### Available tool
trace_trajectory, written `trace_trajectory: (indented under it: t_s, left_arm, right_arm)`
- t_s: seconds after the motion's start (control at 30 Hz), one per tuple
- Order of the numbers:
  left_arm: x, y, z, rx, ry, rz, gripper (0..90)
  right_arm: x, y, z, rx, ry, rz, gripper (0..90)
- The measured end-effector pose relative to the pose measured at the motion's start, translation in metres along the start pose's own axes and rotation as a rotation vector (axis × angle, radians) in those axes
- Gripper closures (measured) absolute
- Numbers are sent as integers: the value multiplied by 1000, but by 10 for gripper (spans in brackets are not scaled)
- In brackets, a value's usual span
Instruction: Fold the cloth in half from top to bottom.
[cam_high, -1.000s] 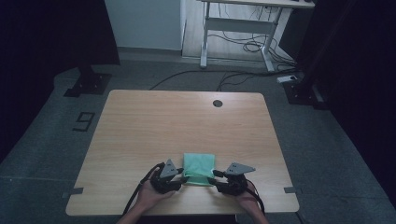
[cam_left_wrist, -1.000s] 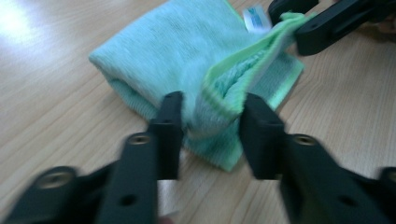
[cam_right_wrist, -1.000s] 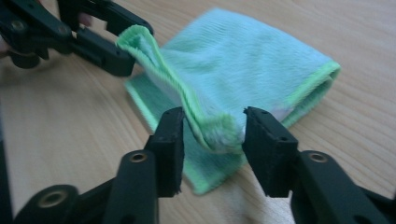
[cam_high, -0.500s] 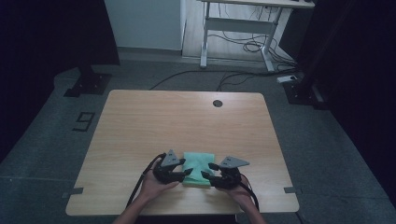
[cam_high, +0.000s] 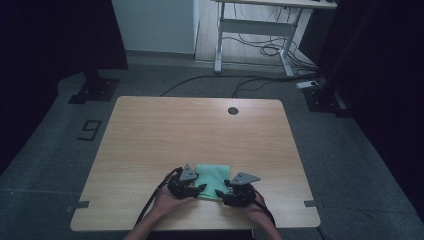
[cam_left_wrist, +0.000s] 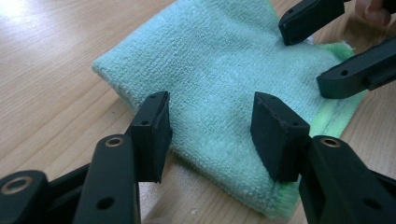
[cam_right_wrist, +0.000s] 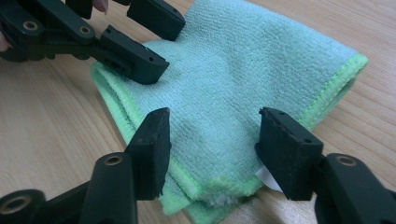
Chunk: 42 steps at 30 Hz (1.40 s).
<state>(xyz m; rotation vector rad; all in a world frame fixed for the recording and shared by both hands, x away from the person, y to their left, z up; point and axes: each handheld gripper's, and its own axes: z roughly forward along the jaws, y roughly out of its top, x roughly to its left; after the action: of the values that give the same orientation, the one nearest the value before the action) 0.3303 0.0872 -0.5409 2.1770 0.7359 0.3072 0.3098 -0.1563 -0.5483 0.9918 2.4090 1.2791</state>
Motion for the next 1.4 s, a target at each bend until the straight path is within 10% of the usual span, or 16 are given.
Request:
trace_trajectory:
  t_s: [0.23,0.43,0.83,1.1,1.4]
  left_arm:
    - [16,27,-6,-74,14,-43,488]
    - [29,29,20,12,0,-65,524]
    - [25,22,24,19,36,-37,522]
    - [-1,12,-9,-39,-19,4,501]
    - [-7,-6,0,11,-37,2,515]
  right_arm:
    - [-14,30,-1,-71,-66,66,492]
    - [-22,51,33,7,-138,70,600]
    - [-32,37,36,31,-159,94,556]
    - [-6,30,7,-8,-114,27,511]
    - [11,1,5,28,-95,-11,468]
